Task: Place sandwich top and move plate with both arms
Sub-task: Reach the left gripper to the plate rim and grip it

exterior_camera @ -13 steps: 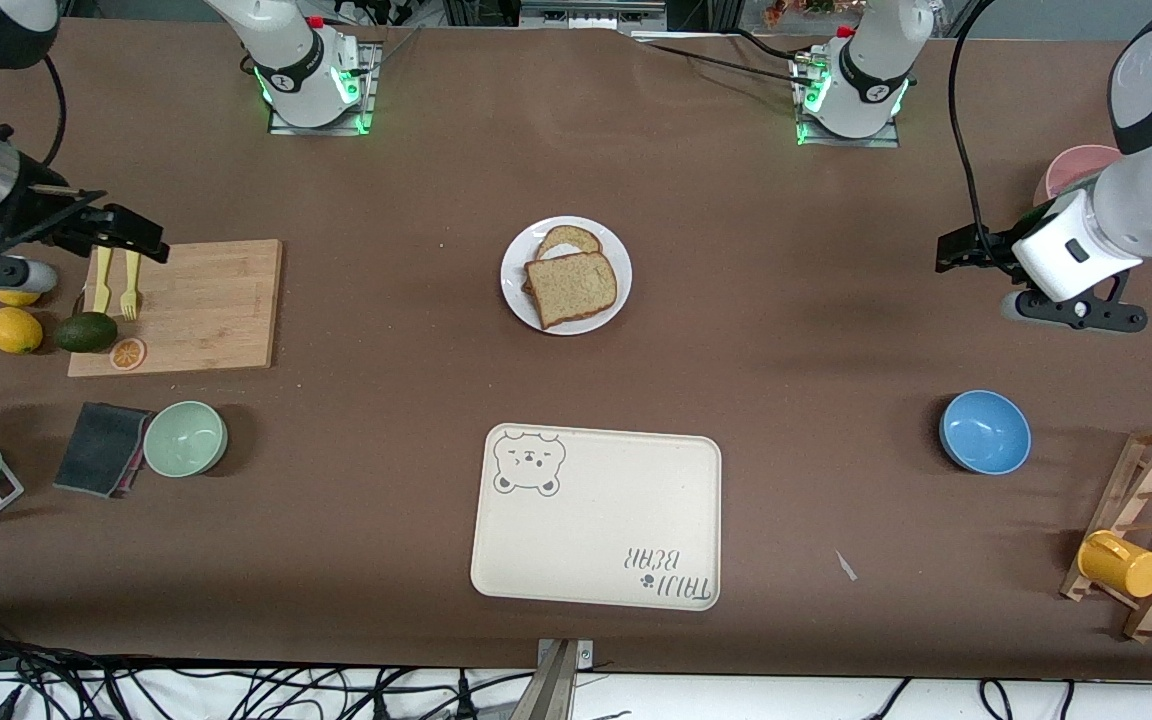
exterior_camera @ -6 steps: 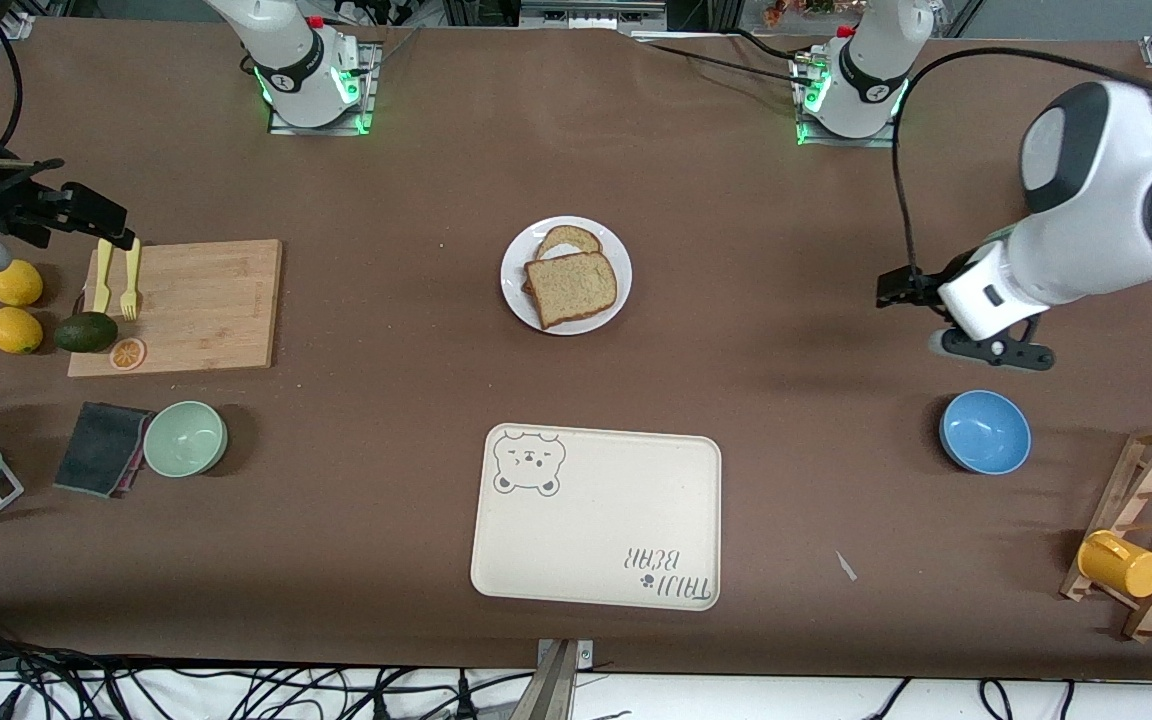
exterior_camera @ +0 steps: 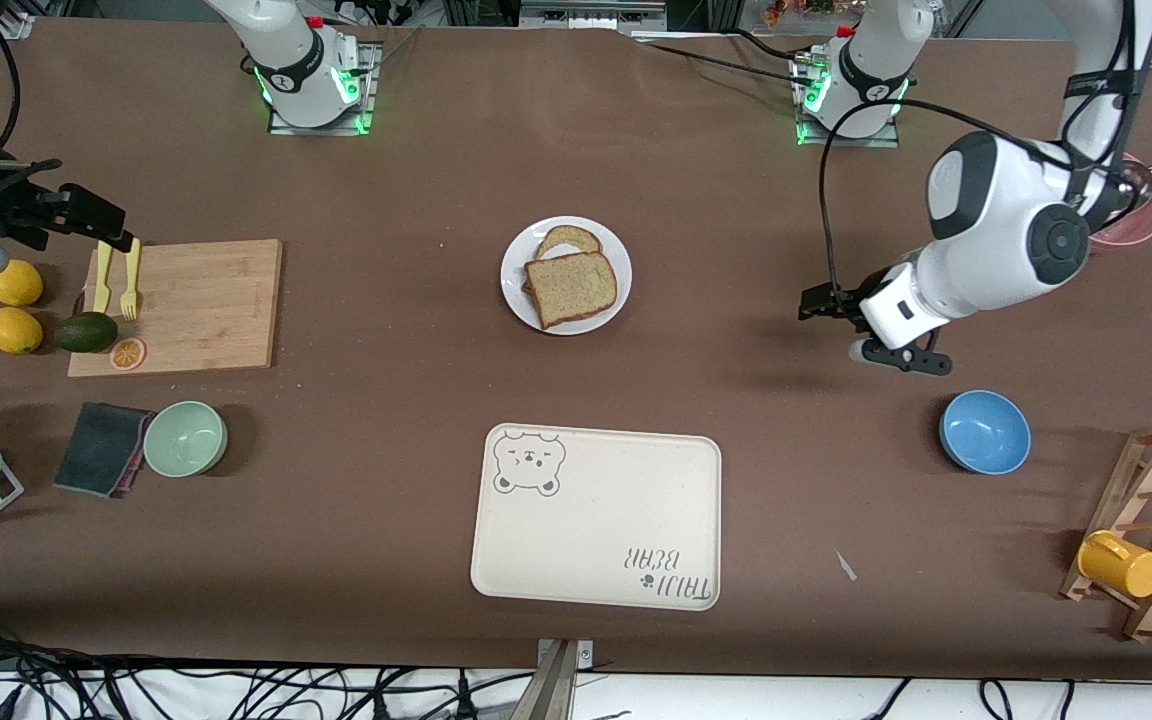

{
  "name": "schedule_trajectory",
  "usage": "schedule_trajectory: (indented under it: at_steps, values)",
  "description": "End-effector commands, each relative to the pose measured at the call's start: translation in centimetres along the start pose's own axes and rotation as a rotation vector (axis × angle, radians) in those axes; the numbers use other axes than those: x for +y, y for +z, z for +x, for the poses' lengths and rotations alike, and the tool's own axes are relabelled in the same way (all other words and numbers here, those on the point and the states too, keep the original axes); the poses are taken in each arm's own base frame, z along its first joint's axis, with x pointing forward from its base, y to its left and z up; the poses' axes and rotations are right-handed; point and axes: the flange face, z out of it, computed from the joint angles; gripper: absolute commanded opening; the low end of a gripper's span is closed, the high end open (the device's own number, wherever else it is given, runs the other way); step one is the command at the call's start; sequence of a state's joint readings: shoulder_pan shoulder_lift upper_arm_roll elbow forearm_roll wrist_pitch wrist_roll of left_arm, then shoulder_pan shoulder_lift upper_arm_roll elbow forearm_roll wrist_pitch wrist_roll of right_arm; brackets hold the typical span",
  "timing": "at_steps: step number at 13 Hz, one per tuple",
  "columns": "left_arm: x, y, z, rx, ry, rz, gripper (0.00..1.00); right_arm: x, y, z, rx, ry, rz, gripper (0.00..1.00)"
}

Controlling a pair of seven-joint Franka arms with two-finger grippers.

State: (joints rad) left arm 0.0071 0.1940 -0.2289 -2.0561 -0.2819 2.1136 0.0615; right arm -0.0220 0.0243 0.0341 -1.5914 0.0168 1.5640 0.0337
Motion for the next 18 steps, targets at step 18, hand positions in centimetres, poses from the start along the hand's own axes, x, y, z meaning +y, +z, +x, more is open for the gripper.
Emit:
schedule_trajectory:
  at_steps: [18]
  values:
    - [14.5,22.6,-3.1,-0.092,-0.172,-0.542,0.97,0.1,0.1,0.7,-0.015,0.005,-0.018,1.0]
